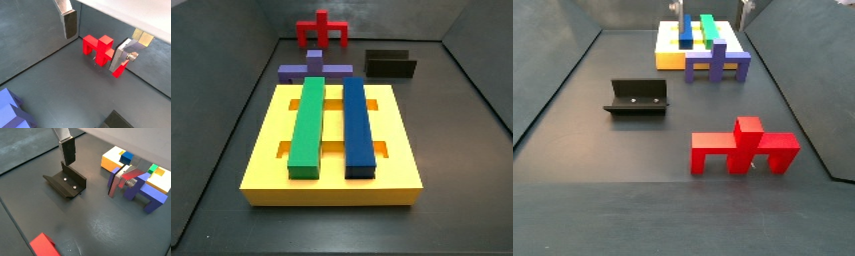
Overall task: Pick up the purple object. Move up. Move to above the board. Insert the purple object.
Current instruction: Pick up the purple object.
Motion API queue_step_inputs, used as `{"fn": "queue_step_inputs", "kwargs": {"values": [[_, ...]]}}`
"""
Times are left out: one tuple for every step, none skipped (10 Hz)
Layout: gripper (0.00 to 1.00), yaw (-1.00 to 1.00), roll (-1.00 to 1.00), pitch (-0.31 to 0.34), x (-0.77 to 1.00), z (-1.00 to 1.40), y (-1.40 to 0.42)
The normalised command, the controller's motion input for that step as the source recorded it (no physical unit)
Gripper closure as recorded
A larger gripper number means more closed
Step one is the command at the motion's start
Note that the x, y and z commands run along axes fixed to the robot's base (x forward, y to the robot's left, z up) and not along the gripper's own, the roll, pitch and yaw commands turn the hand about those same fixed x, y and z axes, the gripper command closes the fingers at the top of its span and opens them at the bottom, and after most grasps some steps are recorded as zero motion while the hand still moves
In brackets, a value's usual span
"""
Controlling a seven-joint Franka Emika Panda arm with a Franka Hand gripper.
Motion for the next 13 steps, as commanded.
{"fn": "queue_step_inputs", "kwargs": {"values": [[0.0,0.0,0.0,0.0,0.0,-0.02,-0.03],[0.0,0.15,-0.01,-0.081,-0.05,-0.09,-0.34],[0.0,0.09,0.0,-0.071,-0.11,-0.17,-0.61],[0.0,0.02,0.0,0.0,-0.11,-0.25,-0.61],[0.0,0.03,0.0,0.0,-0.07,-0.23,-0.63],[0.0,0.01,-0.01,-0.001,-0.09,-0.15,-0.57],[0.0,0.02,-0.06,-0.047,-0.11,-0.07,-0.55],[0.0,0.0,-0.12,-0.103,-0.16,0.0,-0.45],[0.0,0.0,-0.09,-0.134,-0.19,-0.05,-0.45],[0.0,0.0,0.0,-0.143,-0.14,-0.17,-0.63],[0.0,0.0,0.09,-0.084,-0.21,-0.45,-0.79],[0.0,0.0,0.09,-0.091,-0.3,-0.61,-0.72],[0.0,-0.01,0.1,-0.154,-0.37,-0.58,-0.5]]}}
